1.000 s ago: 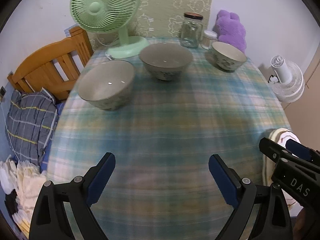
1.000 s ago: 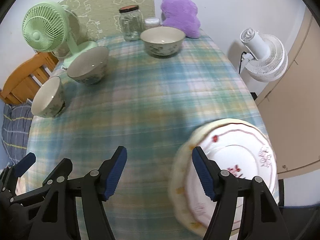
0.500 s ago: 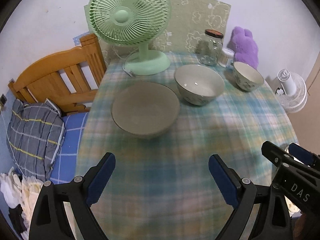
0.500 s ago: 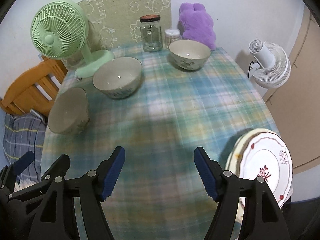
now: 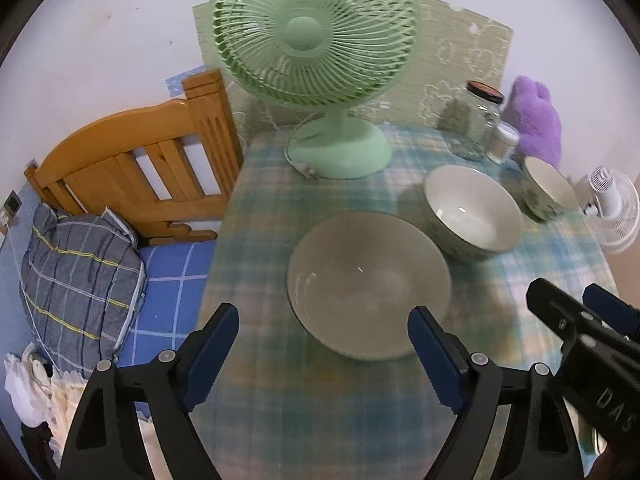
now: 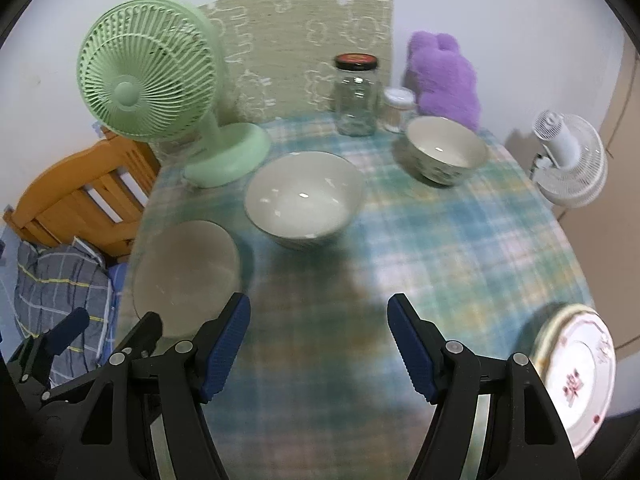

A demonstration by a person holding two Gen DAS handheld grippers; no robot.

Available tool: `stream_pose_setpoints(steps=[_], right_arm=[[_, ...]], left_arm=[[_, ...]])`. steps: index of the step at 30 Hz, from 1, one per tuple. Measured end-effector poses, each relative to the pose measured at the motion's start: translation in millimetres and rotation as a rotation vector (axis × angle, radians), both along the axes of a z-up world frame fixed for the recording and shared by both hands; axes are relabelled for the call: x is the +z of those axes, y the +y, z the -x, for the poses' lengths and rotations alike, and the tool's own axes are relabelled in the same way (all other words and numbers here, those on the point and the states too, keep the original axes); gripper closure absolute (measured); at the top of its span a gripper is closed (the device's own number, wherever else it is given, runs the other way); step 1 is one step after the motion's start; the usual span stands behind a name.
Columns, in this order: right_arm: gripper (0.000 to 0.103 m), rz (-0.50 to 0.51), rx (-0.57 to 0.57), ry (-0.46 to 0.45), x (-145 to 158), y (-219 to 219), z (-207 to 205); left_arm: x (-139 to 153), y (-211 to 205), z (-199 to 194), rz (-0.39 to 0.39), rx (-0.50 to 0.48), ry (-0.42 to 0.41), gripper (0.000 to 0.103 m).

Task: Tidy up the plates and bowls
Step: 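Move both tools to the large grey-rimmed bowl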

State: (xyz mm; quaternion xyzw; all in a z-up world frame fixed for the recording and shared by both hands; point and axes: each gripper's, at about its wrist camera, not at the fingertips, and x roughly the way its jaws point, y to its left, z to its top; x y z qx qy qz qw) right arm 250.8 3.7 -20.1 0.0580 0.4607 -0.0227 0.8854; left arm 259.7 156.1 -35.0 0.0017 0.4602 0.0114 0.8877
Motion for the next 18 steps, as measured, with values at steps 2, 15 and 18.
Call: stream_pose_setpoints(steps=[2,15,18], right_arm=[[0.030,-0.001,0.014,-0.011,-3,10,-10],[0.049,-0.012,0.048,0.027,-43,39,-56],[0.058,-0.001,0.066,0.037,-50,45,-63]], left_arm=[[-4,5,-8,-0.004,0.013,-0.006,0.020],[-45,12,-46,-0.004,0.021,0.047,0.042],[-51,11,-50,-0.002,0.018,0.059,0.050]])
